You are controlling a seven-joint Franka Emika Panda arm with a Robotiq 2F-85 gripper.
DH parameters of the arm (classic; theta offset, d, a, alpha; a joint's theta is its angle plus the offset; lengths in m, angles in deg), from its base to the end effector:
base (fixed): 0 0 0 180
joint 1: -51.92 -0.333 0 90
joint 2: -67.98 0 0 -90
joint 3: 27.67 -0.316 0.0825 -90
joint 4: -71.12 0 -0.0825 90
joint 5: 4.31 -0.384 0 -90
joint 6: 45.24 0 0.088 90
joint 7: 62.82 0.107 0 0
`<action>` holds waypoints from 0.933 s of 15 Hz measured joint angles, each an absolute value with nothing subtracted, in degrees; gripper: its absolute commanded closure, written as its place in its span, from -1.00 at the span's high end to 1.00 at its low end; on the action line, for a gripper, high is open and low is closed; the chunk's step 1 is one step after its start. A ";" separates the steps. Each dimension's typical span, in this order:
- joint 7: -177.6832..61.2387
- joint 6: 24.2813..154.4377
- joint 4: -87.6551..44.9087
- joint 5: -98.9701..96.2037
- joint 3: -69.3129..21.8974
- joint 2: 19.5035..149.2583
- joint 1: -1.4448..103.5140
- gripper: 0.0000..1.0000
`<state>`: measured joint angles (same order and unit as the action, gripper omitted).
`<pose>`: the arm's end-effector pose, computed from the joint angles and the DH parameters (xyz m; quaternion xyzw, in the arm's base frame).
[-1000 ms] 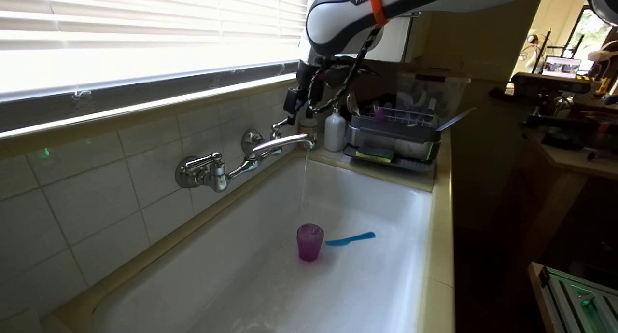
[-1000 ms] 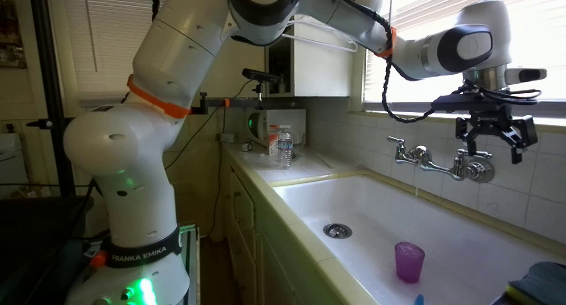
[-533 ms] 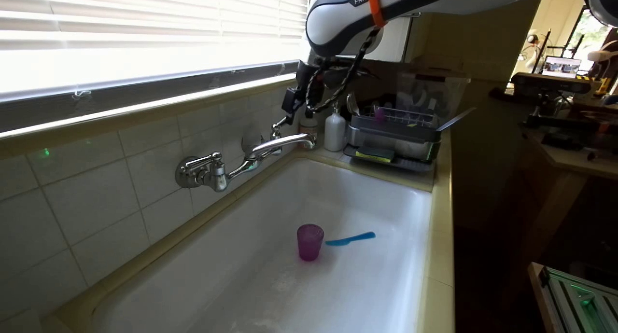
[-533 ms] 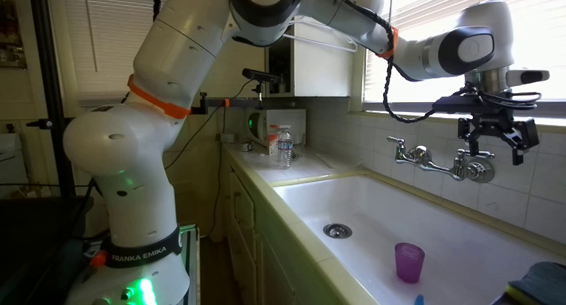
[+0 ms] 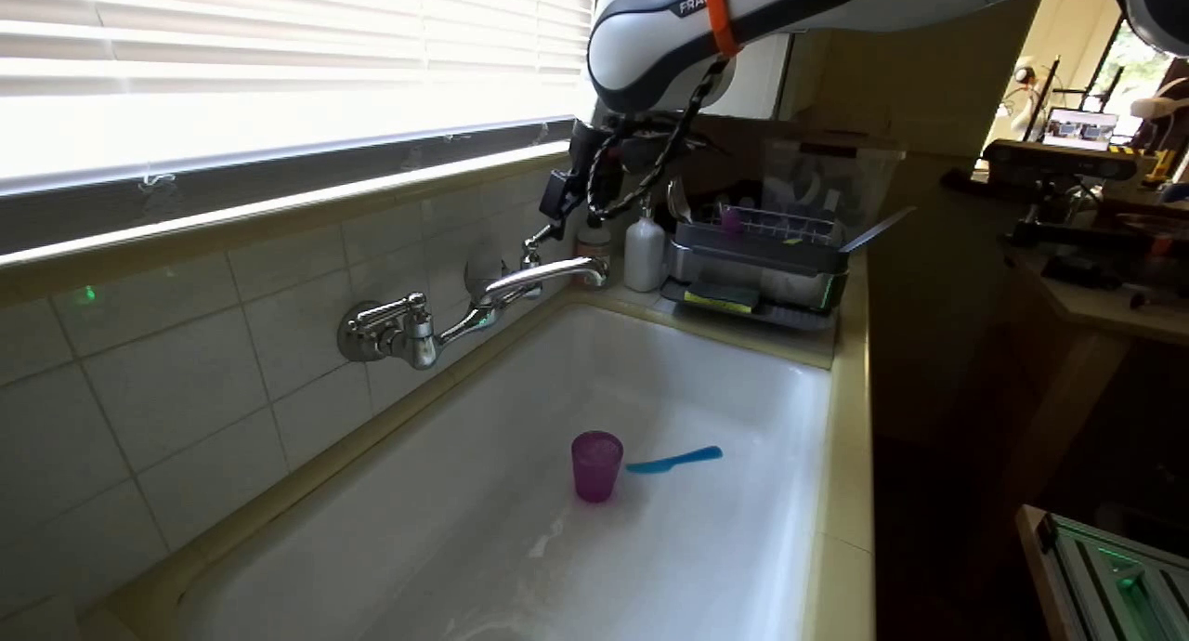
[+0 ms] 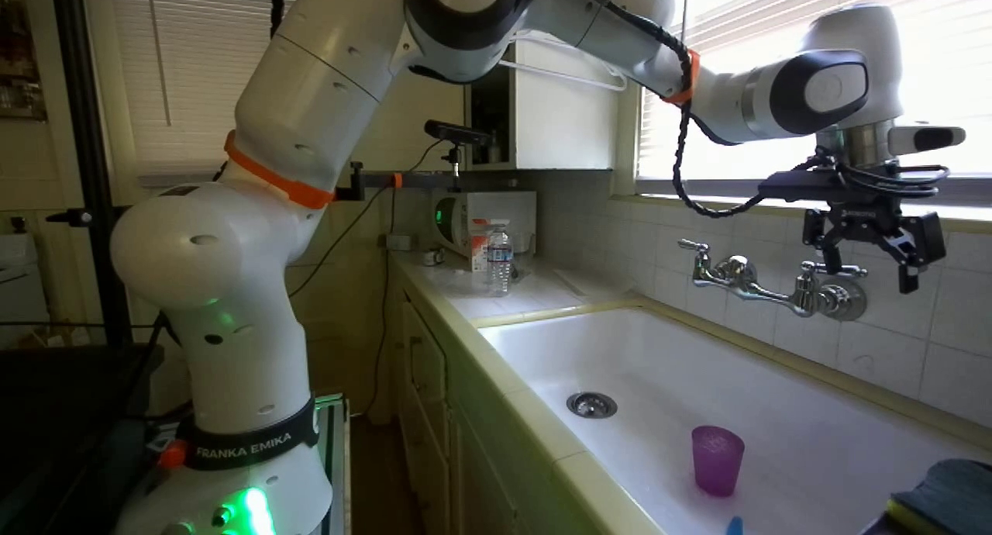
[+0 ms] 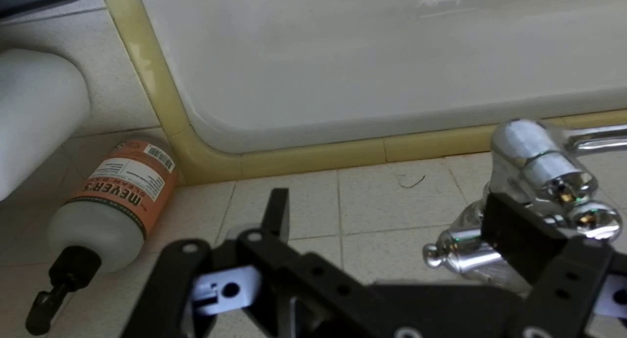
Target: Open then close the tap using the right handle
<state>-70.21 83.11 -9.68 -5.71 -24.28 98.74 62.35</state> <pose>0.7160 -0.1663 0.4215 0.9877 -0.0553 0.1433 0.0307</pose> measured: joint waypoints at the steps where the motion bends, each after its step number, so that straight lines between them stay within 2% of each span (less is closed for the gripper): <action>1: -70.21 83.11 -9.68 -5.71 -24.25 98.74 62.35 1.00; 10: -70.30 82.49 -10.45 -5.20 -23.83 96.28 62.30 1.00; 14: -72.00 78.38 -13.69 -5.60 -24.24 92.01 62.28 1.00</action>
<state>-72.00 78.38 -13.69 -5.60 -24.24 92.01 62.28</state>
